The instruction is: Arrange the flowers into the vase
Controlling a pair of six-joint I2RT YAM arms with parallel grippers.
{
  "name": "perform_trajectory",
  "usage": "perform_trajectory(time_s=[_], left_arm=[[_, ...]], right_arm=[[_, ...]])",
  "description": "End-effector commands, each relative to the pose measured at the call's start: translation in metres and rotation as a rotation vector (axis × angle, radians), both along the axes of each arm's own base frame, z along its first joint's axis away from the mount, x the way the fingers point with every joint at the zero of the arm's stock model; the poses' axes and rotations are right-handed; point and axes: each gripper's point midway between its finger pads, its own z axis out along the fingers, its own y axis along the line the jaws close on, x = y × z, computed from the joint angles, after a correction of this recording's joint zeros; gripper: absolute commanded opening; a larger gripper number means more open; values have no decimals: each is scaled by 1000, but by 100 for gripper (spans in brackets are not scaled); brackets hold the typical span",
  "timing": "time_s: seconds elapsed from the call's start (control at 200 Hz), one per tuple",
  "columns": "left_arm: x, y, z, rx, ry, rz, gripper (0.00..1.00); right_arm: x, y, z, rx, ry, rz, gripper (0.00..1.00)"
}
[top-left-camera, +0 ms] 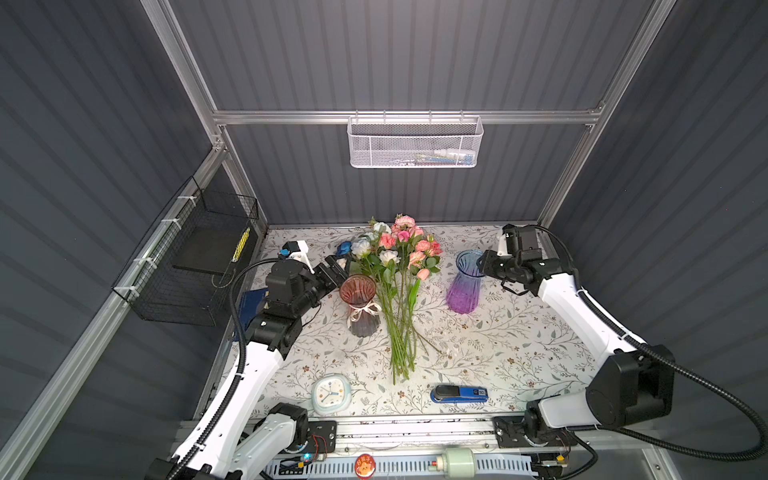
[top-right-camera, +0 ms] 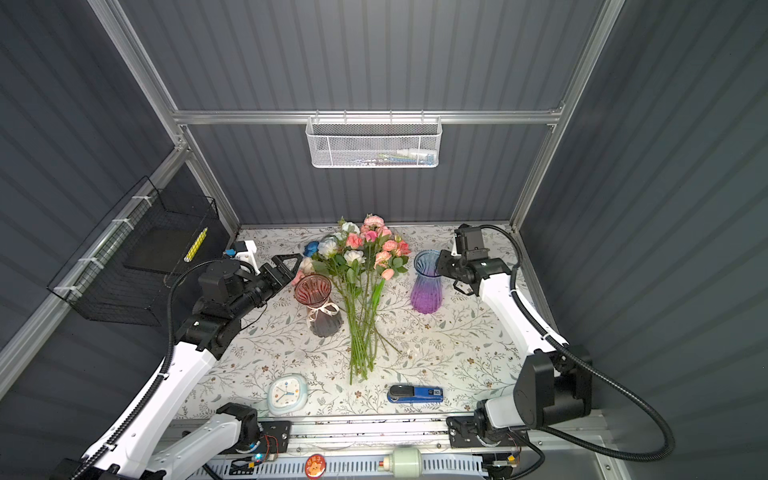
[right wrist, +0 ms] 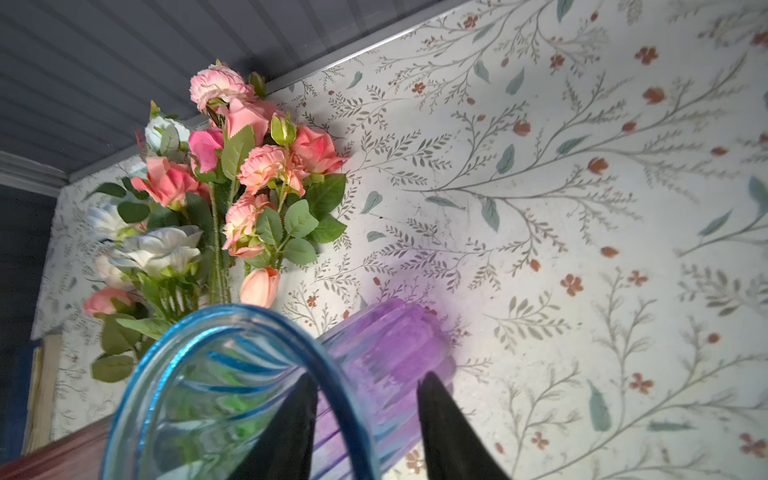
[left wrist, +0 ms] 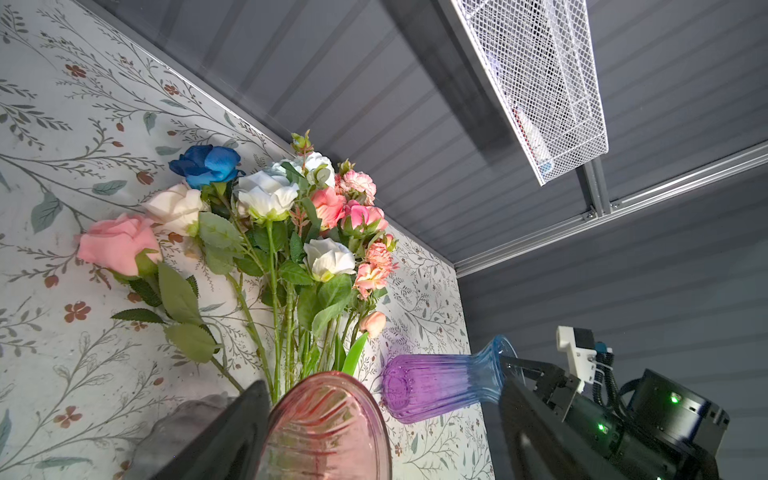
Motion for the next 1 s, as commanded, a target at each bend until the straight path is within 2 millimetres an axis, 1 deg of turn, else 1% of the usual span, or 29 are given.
perform_trajectory(time_s=[0.0,0.17,0.29,0.445,0.55,0.74,0.79,0.83,0.87,0.955,0.975,0.995], left_arm=[[-9,-4,12,20,-28,-41,88],[-13,-2,16,32,-37,-38,88],[-16,-1,19,40,-43,-37,88],[-17,0,17,43,-38,-38,88],[-18,-1,16,46,-36,-43,88],[-20,0,18,60,-38,-48,89],[-21,-1,20,63,-42,-52,89],[-22,-1,20,66,-41,-54,89],[-23,-1,22,68,-44,-57,89],[-24,-1,23,68,-45,-60,89],[-24,-1,24,68,-47,-61,89],[-24,-1,23,69,-46,-61,89]], right_arm=[[-2,-5,0,-54,26,-15,34],[-2,-14,0,-87,36,-50,20],[-3,-22,2,-119,40,-76,14],[-6,-43,6,-124,48,-131,11],[-9,-57,2,-111,69,-160,11],[-9,-85,-6,-96,98,-225,13],[-9,-89,-6,-85,99,-236,17],[-9,-90,-5,-79,93,-233,26],[-9,-89,-2,-77,84,-227,37],[-9,-86,9,-58,52,-217,69],[-9,-85,12,-55,43,-215,73],[-10,-84,15,-51,34,-213,76]])
